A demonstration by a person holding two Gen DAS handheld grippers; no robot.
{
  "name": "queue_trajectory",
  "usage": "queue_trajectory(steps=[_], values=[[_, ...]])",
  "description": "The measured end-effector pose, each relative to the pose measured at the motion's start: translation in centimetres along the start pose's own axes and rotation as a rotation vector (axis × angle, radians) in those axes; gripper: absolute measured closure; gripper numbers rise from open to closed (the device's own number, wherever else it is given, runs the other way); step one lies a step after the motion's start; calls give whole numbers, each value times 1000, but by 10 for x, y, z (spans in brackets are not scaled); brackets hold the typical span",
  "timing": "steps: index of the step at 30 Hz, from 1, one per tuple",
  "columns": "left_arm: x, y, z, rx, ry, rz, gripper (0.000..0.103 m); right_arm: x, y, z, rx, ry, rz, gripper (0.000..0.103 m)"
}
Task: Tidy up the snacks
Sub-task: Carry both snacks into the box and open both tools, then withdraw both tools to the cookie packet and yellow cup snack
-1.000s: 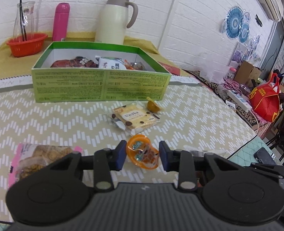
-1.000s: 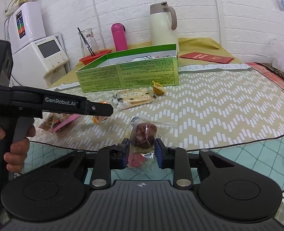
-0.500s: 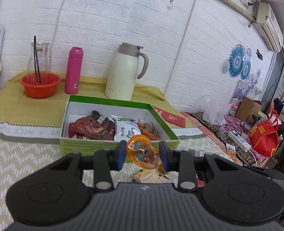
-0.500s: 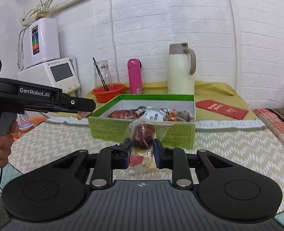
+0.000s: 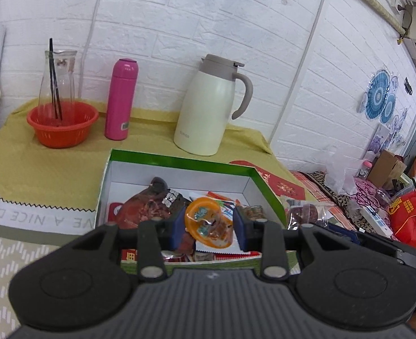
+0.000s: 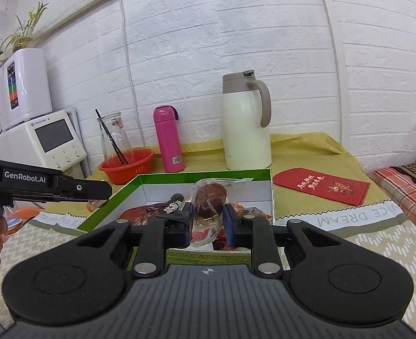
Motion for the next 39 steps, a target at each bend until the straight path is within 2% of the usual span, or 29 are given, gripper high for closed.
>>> queue_trajectory(steps=[9,11,12,13,14,15,17,18,20,22,30,39], values=[[-4,-16,53,8,-82,-13,69,-4,9,45,2,-60,-6,66],[-6,-16,58,3,-85,-2,67,-6,8,54,5,-73,-38,62],[-6,-17,59,4,-78,-3,53,-7,8,56,1,-66,-52,61],[-7,-17,58,2,-66,-4,31,-8,8,56,-11,-59,-66,48],[-7,-17,55,-4,-45,-12,31,-9,9,55,-30,-52,-75,18],[-7,-17,52,-4,-25,-19,28,-10,10,53,-52,-34,-78,1],[-8,-17,48,17,-4,-28,12,-11,12,48,-73,-1,-84,0],[-8,-19,45,45,11,-35,7,-12,12,47,-73,-7,-85,0],[-8,-20,38,103,40,-21,7,-14,11,44,-65,-8,-83,0],[-9,-19,33,122,37,-15,7,-15,9,40,-73,-11,-75,0],[-21,-8,-2,90,42,-16,7,-19,-16,-1,-54,10,-69,0],[-53,15,-50,56,20,-37,7,-33,-39,-62,-71,56,-97,0]])
Point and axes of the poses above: each gripper's, at about its wrist camera, not at the fingertips, and z roughly the way its jaws point, y to its right, x to its top, the point moved 10 cm from there along z, roughly the way its jaws point, and after that the axes turned 12 degrees about -y, right-handed, at the moved point
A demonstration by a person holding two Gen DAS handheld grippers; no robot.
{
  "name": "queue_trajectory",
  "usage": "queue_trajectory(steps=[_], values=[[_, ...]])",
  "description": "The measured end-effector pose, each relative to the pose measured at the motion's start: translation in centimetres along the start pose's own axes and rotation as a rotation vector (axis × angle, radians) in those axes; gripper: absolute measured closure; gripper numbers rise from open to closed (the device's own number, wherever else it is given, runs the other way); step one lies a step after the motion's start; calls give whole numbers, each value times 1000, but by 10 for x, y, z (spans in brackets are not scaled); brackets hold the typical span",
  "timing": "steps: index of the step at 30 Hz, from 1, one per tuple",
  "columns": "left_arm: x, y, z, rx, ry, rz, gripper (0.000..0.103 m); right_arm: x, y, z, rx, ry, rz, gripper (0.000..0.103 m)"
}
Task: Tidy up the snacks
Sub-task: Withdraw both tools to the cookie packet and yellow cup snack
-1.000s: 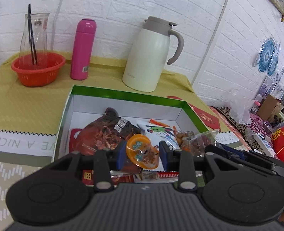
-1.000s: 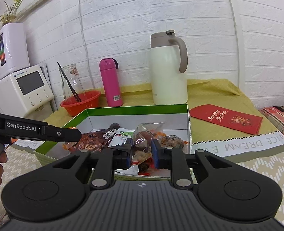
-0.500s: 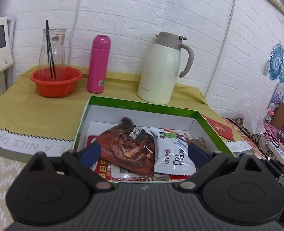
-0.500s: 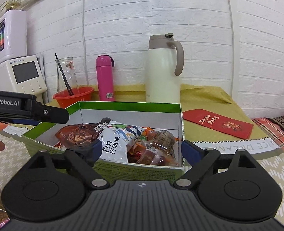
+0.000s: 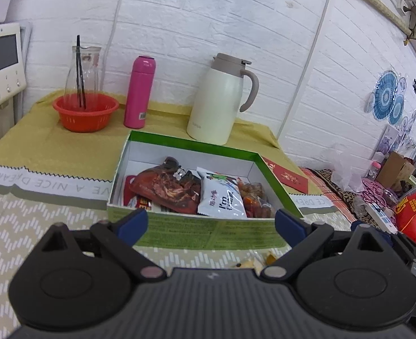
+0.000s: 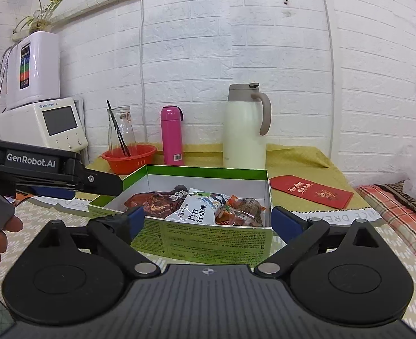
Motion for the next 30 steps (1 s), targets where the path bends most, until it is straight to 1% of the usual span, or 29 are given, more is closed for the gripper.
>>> queue_trajectory(steps=[2,5,9,13,17,21,22,23,26,30], values=[[-10,4,-8,-5,-7,7,7,-8,-4,-9,10,-6,-12,0],[-29,7,-17,8,-16,23,7,-25,-5,-19,13,-28,-30,0],[-59,3,-22,31,-36,28,7,-53,1,-25,25,-88,-30,0],[-90,-2,-20,22,-77,14,7,-76,9,-17,69,-174,25,0],[-113,-3,-24,-6,-105,5,7,-80,18,-8,54,-206,53,0],[-126,-8,-35,9,-104,8,7,-78,24,3,56,-208,62,0],[-128,-10,-37,12,-106,7,7,-76,25,8,56,-207,65,2],[-129,-11,-38,14,-106,6,7,-74,28,14,55,-207,67,12],[-128,-12,-42,12,-99,2,7,-66,32,36,39,-219,57,27],[-126,-7,-40,-3,-103,9,7,-58,36,67,9,-232,33,31]])
Point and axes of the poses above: each gripper's, at about its wrist camera, not at the fingertips, and z roughly the way its jaws point, y to its right, x to its top, the point moved 10 cm from there along z, roughly the way its jaws point, and after that the axes turned 12 degrees about -y, right-handed, at the moved point
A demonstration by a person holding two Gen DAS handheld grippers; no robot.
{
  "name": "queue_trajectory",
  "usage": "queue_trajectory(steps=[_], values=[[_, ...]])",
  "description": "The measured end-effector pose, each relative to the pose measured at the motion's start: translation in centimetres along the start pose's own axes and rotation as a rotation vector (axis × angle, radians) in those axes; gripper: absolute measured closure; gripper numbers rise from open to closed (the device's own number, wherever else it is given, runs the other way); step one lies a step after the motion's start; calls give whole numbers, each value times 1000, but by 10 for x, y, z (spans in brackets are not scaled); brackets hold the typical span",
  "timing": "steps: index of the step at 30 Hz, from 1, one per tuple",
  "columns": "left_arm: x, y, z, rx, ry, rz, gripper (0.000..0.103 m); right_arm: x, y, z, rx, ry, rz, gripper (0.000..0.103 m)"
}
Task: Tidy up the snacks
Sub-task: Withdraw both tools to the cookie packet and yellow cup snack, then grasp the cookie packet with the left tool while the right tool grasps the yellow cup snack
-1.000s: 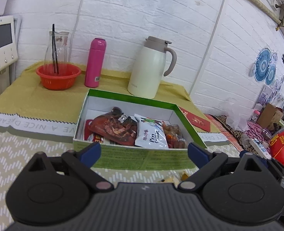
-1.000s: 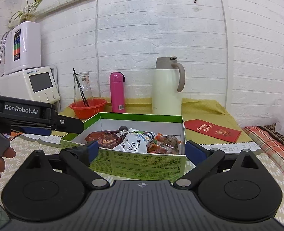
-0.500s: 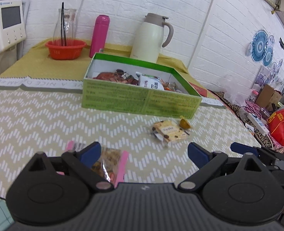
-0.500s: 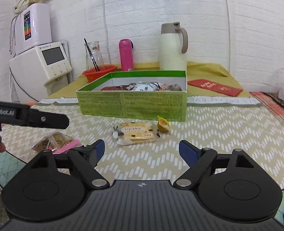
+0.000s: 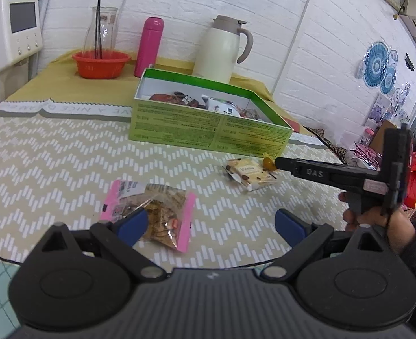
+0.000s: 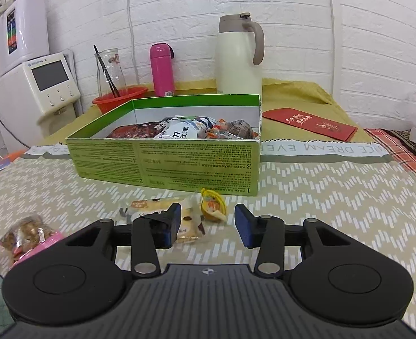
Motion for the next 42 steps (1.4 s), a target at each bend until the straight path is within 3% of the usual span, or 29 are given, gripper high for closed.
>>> queue_trajectory(steps=[4,6,15,22,30,34,36,39,42], values=[[10,8,12,-16,-15,30,7,4,2,22,1,-29,-3,34],[18,14,20,-32,-21,64,7,0,6,28,8,-55,9,67],[81,53,95,-139,-93,254,7,-15,32,-15,-33,-29,65,67],[85,60,167,-79,-242,303,7,-25,46,-30,-50,-28,91,66],[53,84,156,-100,-279,411,7,-28,45,-29,-35,-23,97,66],[66,78,162,-34,-247,345,7,-31,44,-26,-33,-36,102,66],[70,72,168,-24,-255,296,12,-32,44,-26,-33,-38,103,66],[74,71,169,14,-227,303,28,-33,47,-26,-37,-40,113,66],[71,74,168,25,-219,330,28,-34,49,-24,-40,-46,124,66]])
Point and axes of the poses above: each gripper's, at about its wrist camera, not at the fingertips, and z roughly the way its jaws point, y to its right, x to its top, the point moved 10 cm from there along z, roughly the way its jaws point, and after that the axes turned 12 degrees about -y, right-handed, at the moved point
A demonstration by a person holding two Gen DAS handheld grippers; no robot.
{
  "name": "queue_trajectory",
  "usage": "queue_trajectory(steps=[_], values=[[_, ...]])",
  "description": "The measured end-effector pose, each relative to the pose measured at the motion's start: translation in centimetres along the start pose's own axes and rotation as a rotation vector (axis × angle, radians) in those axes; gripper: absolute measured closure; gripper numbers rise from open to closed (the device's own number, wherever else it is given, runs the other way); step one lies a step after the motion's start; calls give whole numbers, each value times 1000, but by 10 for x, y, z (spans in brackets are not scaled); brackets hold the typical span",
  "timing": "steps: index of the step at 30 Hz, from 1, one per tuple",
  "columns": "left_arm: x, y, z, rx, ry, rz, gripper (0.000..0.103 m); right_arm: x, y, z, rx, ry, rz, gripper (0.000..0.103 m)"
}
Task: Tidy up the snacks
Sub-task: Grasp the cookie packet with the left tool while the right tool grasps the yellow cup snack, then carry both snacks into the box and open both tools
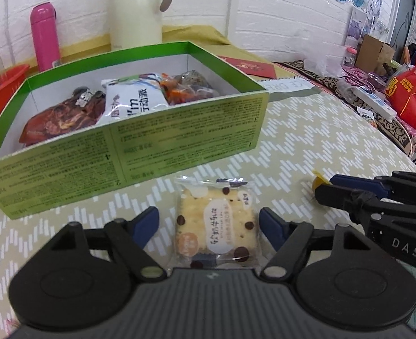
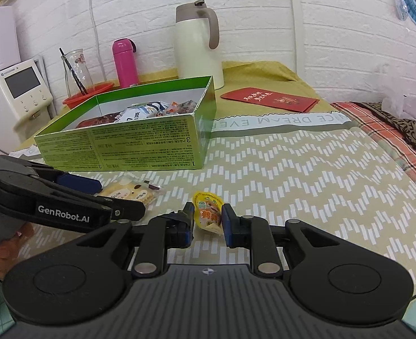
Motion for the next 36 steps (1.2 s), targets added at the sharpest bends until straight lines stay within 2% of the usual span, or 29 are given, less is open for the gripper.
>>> queue_trajectory(steps=[2,3,4,8,12,16,20,25,30,36], values=[[-3,3,0,27,8,34,28,-2,-1,1,2,-5,3,66],[-3,3,-1,28,18,43,35,-2,-1,1,3,-7,1,66],[-2,4,-2,20,26,45,47,-3,-3,2,3,-12,-5,66],[-5,3,-8,8,12,6,47,-2,-12,-1,6,-16,-37,67],[-9,-5,-28,-27,45,-52,47,8,-25,-21,35,42,-76,67],[-2,-15,-66,-19,126,-76,47,30,-37,-39,69,110,-100,67],[20,-35,-107,4,223,-111,47,56,-48,-47,93,161,-113,67],[48,-61,-139,54,298,-149,47,88,-61,-48,102,218,-127,67],[69,-84,-136,79,304,-182,47,108,-70,-31,97,247,-141,67],[74,-105,-103,86,261,-202,47,113,-71,6,95,209,-138,66]])
Point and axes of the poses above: each gripper's, at about its wrist camera, not at the fingertips, and z roughly the way its jaws point, y to its right, x to its top, the point moved 10 cm from there along z, roughly the way its jaws point, and after that the axes turned 12 degrees about -y, right-handed, at the moved point
